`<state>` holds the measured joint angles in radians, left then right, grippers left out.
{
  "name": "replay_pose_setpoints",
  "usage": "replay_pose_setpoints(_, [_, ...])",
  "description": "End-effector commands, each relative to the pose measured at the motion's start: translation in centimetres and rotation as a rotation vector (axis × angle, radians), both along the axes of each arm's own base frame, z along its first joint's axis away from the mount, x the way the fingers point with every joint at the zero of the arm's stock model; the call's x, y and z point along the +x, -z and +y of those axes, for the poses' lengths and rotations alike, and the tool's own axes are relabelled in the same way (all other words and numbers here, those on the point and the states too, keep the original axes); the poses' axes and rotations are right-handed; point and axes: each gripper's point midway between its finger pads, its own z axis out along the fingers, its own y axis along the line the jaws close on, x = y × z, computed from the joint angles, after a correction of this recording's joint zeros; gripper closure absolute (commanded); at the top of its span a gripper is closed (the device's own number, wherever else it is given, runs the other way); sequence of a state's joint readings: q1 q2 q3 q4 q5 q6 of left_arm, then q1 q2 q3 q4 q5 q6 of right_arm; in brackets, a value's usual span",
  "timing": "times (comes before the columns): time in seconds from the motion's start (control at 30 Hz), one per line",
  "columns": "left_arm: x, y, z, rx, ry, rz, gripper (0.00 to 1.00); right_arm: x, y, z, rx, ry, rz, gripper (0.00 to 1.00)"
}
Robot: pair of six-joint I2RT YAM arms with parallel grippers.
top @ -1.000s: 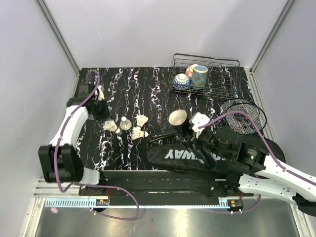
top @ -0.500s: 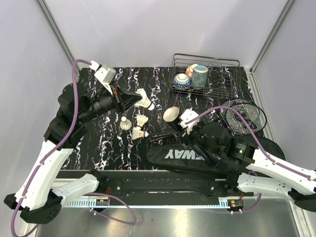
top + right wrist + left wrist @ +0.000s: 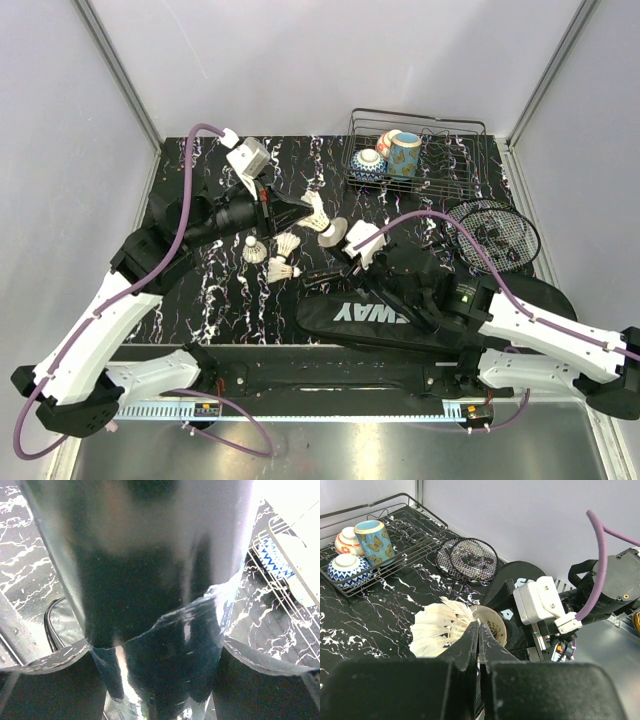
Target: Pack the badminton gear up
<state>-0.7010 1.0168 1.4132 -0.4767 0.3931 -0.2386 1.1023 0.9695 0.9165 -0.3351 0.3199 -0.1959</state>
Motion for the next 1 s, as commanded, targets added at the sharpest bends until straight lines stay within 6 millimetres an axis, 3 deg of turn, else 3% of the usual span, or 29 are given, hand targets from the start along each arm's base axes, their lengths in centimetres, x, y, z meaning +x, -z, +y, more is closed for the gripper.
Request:
replay_pose_setpoints(0.0, [0.4, -1.2, -0.5, -0.022, -0.002, -0.059, 1.0, 0.9, -5.8, 1.4, 0.135, -0.012, -0.1, 0.57])
replay_pose_setpoints(0.13, [0.9, -0.2, -1.2, -0.009, -0.003, -0.032, 1.0, 1.0, -6.6, 1.9, 0.153, -0.023, -0.114, 0.57])
replay_pose_setpoints(0.27, [-0.5, -0.8, -2.9, -0.054, 0.12, -0.003, 1.0, 1.4, -7.5, 2.5, 0.161, -0.023, -0.14, 0.57])
replay_pose_setpoints(0.3, [-0.6, -0.9, -3.1, -0.056, 0.132, 0.008, 0.74, 1.5, -7.5, 2.7, 0.158, -0.023, -0.141, 0.57])
replay_pose_setpoints(0.37, [-0.3, -1.5, -2.7, -0.059, 0.111, 0.013, 0.38, 1.6, -8.0, 3.0, 0.173, -0.028, -0.149, 0.57])
replay_pose_setpoints(0.4, [-0.1, -2.0, -2.1, -0.067, 0.091, 0.008, 0.02, 1.6, -8.1, 3.1, 0.176, -0.032, -0.149, 0.57])
replay_pose_setpoints(0.53, [0.2, -3.4, 0.3, -0.146, 0.075, 0.015, 0.01, 1.6, -8.1, 2.4, 0.18, -0.013, -0.158, 0.57])
replay_pose_setpoints(0.63, [1.4, -2.3, 1.8, -0.136, -0.002, 0.039, 0.02, 1.5, -7.7, 1.5, 0.179, 0.004, -0.159, 0.57])
replay_pose_setpoints(0.73, [4.0, -0.2, 3.4, -0.102, -0.156, 0.121, 0.1, 1.2, -7.2, 0.5, 0.179, 0.024, -0.148, 0.57])
replay_pose_setpoints(0.77, [5.7, 1.6, 4.5, -0.064, -0.259, 0.178, 0.13, 1.1, -6.8, 0.1, 0.173, 0.031, -0.143, 0.56])
replay_pose_setpoints(0.83, [7.3, 3.4, 5.6, -0.027, -0.365, 0.253, 0.19, 0.9, -6.8, -0.9, 0.173, 0.054, -0.141, 0.56])
replay_pose_setpoints(0.97, [10.6, 10.1, 8.7, 0.127, -0.605, 0.451, 0.4, 0.6, -6.8, -2.6, 0.171, 0.088, -0.141, 0.56])
